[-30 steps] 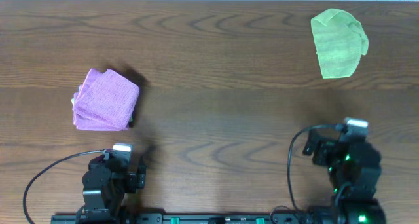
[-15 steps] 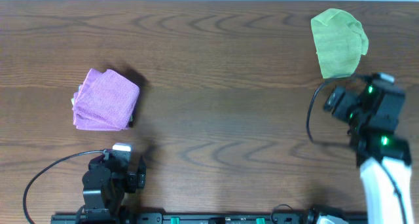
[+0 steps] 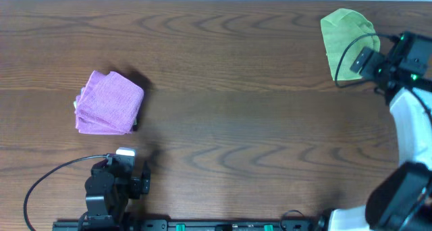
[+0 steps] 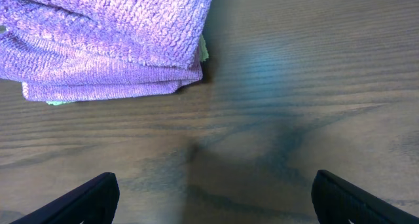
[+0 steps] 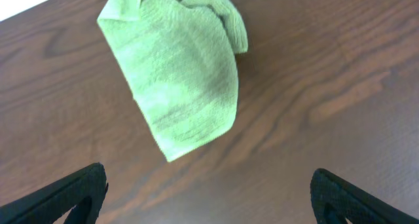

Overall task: Fold the cloth
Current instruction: 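Reach the right gripper to the green cloth and grasp it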

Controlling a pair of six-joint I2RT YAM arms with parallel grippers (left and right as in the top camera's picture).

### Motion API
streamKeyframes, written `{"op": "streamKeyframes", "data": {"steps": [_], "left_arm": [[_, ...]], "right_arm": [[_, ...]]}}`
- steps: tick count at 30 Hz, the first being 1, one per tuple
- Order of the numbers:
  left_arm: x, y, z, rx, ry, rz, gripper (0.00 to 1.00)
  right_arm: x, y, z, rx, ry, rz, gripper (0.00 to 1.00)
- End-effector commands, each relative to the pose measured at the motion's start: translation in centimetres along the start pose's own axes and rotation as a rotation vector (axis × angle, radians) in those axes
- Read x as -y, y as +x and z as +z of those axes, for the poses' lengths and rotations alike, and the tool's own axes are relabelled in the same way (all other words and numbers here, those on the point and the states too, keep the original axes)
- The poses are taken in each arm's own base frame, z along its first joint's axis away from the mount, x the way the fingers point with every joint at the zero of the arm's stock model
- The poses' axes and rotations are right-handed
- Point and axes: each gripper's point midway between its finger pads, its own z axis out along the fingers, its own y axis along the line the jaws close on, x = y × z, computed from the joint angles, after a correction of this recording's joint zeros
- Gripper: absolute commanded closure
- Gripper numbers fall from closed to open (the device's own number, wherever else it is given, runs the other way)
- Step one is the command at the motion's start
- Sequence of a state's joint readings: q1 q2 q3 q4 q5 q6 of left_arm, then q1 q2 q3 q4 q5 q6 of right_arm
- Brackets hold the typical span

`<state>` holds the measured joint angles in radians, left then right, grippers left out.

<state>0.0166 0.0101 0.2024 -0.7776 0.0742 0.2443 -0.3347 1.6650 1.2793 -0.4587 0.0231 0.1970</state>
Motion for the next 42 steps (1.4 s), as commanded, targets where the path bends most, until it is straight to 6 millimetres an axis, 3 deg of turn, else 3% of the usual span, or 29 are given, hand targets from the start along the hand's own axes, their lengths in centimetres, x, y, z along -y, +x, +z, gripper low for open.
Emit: {"op": "streamKeyframes", "data": {"steps": [1, 9, 15, 23, 27, 35, 42], "left_arm": [[0.2, 1.5, 0.4, -0.048, 0.006, 0.02, 0.05], [0.2, 1.5, 0.4, -0.048, 0.006, 0.02, 0.05], [0.2, 1.5, 0.4, -0.048, 0.006, 0.02, 0.05], [0.2, 1.5, 0.4, -0.048, 0.006, 0.02, 0.05], [0.2, 1.5, 0.4, -0.048, 0.006, 0.02, 0.05], [0.2, 1.5, 0.4, -0.048, 0.006, 0.02, 0.05], [0.2, 1.5, 0.4, -0.048, 0.006, 0.02, 0.05]], "right_arm": [[0.4, -1.9, 1.6, 0.005, -0.013, 0.002, 0.01], [-0.9, -3.1, 6.3, -0.035, -0.072, -0.023, 0.01], [-3.0, -4.5, 7.6, 0.031, -0.183, -0.031, 0.01], [-3.2, -4.9, 8.2, 0.058, -0.188, -0.046, 0.01], [-3.2, -5.5, 9.6, 0.098, -0.184, -0.034, 0.07], [-2.0, -3.9, 13.9, 0.073, -0.131, -0.013, 0.11], [-1.0, -2.8, 16.2, 0.068, -0.091, -0.009, 0.16]]}}
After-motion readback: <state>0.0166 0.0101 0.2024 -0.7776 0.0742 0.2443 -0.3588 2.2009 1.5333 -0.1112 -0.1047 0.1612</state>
